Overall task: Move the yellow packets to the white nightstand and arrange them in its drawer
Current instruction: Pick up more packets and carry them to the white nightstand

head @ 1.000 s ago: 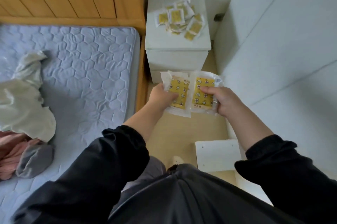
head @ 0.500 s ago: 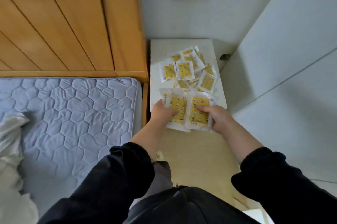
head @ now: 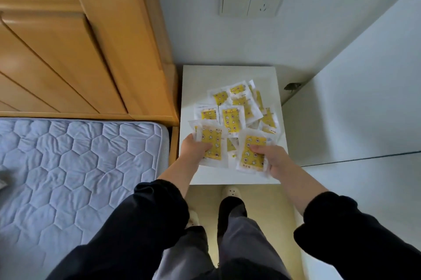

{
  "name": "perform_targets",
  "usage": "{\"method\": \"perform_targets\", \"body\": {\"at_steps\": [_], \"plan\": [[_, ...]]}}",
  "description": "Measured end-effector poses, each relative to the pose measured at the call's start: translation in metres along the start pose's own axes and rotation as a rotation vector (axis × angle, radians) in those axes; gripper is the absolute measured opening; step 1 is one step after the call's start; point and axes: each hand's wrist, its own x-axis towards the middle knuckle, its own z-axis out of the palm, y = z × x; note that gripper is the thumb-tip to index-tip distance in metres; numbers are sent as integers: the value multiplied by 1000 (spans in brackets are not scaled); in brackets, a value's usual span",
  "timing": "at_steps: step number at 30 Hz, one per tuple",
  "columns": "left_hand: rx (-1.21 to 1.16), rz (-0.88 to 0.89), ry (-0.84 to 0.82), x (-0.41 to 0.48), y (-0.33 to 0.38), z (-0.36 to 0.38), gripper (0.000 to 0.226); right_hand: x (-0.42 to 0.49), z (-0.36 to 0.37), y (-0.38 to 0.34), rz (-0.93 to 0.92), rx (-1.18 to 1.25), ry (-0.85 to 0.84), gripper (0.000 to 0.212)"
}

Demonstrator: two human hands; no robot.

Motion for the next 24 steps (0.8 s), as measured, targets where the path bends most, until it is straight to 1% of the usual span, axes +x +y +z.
{"method": "perform_targets", "body": {"at_steps": [1, 4, 7, 9, 11, 12, 13, 14, 15, 16, 17, 18, 19, 20, 21, 22, 24], "plan": [[10, -13, 10, 10, 5, 3, 38, 12, 0, -8, 10, -29, 4, 34], [31, -42, 71, 42, 15, 15, 34, 51, 1, -39, 6, -139, 23, 28], [29, -30, 121, 78, 33, 32, 34, 95, 4, -77, -53, -273, 73, 32], [16, 16, 132, 105, 47, 41, 48, 127, 15, -107, -102, -347, 76, 40], [1, 70, 117, 130, 61, 47, 69, 157, 32, -136, -158, -424, 68, 56], [-3, 104, 101, 143, 64, 49, 76, 172, 43, -149, -200, -449, 58, 56], [14, 137, 84, 153, 66, 51, 82, 186, 54, -160, -248, -475, 29, 51], [68, 175, 74, 162, 66, 53, 88, 200, 65, -168, -294, -505, -4, 48], [191, 221, 90, 170, 65, 56, 92, 213, 76, -173, -342, -548, -19, 51], [385, 276, 140, 176, 61, 60, 93, 227, 84, -175, -396, -642, -3, 58], [597, 335, 201, 183, 54, 64, 92, 239, 90, -173, -452, -815, 33, 64], [768, 386, 254, 190, 46, 68, 88, 250, 93, -168, -510, -1041, 75, 68], [874, 420, 272, 195, 38, 70, 82, 259, 94, -161, -565, -1255, 116, 68], [935, 444, 267, 200, 32, 71, 73, 266, 95, -154, -607, -1405, 148, 66], [976, 462, 246, 204, 28, 71, 65, 271, 96, -149, -638, -1478, 167, 64], [998, 473, 224, 207, 24, 69, 61, 273, 97, -146, -662, -1493, 167, 63], [1027, 481, 203, 212, 20, 66, 62, 273, 97, -143, -704, -1466, 138, 66]]}}
